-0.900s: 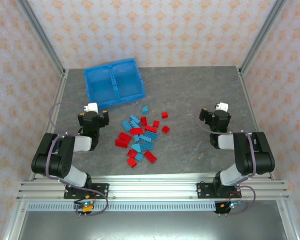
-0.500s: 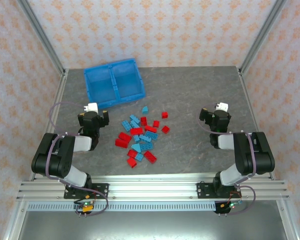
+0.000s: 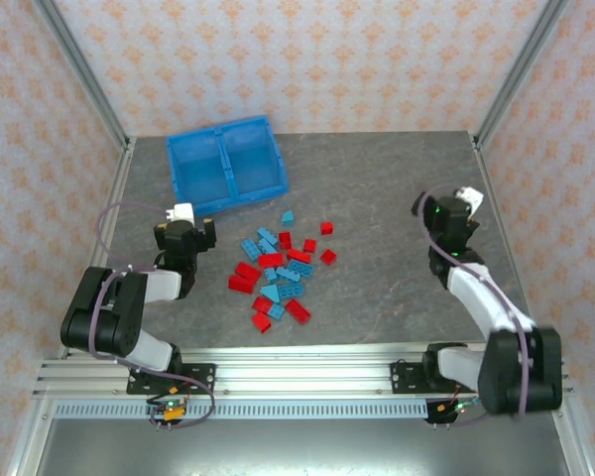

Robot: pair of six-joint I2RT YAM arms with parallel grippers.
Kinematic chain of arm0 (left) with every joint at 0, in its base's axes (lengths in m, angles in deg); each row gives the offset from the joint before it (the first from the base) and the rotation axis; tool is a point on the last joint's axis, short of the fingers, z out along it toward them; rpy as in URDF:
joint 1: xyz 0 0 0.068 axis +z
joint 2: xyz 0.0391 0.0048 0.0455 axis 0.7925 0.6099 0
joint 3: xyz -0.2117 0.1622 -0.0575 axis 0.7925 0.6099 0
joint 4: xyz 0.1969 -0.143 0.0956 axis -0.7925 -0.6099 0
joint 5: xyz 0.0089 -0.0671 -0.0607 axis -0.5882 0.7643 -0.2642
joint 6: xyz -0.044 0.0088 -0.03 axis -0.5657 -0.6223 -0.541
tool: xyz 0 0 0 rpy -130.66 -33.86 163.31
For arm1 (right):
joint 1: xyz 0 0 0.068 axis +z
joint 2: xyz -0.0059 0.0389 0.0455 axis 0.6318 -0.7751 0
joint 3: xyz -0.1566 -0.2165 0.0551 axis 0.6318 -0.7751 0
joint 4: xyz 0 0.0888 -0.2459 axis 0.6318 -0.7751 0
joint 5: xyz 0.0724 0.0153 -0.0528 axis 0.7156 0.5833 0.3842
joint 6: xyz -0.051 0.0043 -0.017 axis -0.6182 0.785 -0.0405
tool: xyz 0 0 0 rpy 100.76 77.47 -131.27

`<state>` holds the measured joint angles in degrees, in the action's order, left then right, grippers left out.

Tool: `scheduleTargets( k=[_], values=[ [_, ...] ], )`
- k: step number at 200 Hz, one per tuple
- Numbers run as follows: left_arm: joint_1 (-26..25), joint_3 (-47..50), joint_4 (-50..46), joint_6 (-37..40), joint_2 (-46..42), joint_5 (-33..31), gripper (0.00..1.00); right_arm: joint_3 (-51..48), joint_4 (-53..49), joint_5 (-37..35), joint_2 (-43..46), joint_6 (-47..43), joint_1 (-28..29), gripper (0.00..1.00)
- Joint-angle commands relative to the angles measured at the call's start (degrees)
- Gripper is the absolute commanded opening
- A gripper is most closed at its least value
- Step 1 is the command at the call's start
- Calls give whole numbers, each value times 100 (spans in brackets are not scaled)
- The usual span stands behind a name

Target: Sort the legos into containers by color

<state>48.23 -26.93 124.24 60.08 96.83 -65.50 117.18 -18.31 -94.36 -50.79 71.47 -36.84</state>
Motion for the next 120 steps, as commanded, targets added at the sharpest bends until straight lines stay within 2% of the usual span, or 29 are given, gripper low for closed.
scheduleTargets(
  k=[1, 12, 36, 46, 60, 72, 97, 120],
  values=[
    [-237, 176, 179, 183, -594, -420, 100, 419, -2268, 1316, 401, 1325, 217, 96],
    [-400, 141, -332, 136, -1031, -624, 100, 579, -2500, 1822, 408, 1226, 593, 95],
    [-753, -127, -1924, -145, -2214, -627, 100, 1326, -3416, 1811, -17, 841, 1680, 96],
    [-993, -361, -2690, -504, -2763, -711, 100, 1661, -3729, 1819, -383, 743, 2097, 96],
    [-1350, -692, -3548, -1058, -3414, -417, 100, 2126, -4010, 1969, -1055, 603, 2564, 96],
    [-1783, -1015, -4142, -1230, -3793, -85, 100, 2461, -4063, 1850, -1621, 486, 2916, 96],
    [-2683, -1927, -5609, -502, -4104, 777, 100, 3083, -4000, 1127, -2720, 114, 3228, 97],
    [-3035, -2966, -7267, 459, -4045, 1585, 100, 3734, -4090, 571, -3671, -181, 3221, 96]
  ],
)
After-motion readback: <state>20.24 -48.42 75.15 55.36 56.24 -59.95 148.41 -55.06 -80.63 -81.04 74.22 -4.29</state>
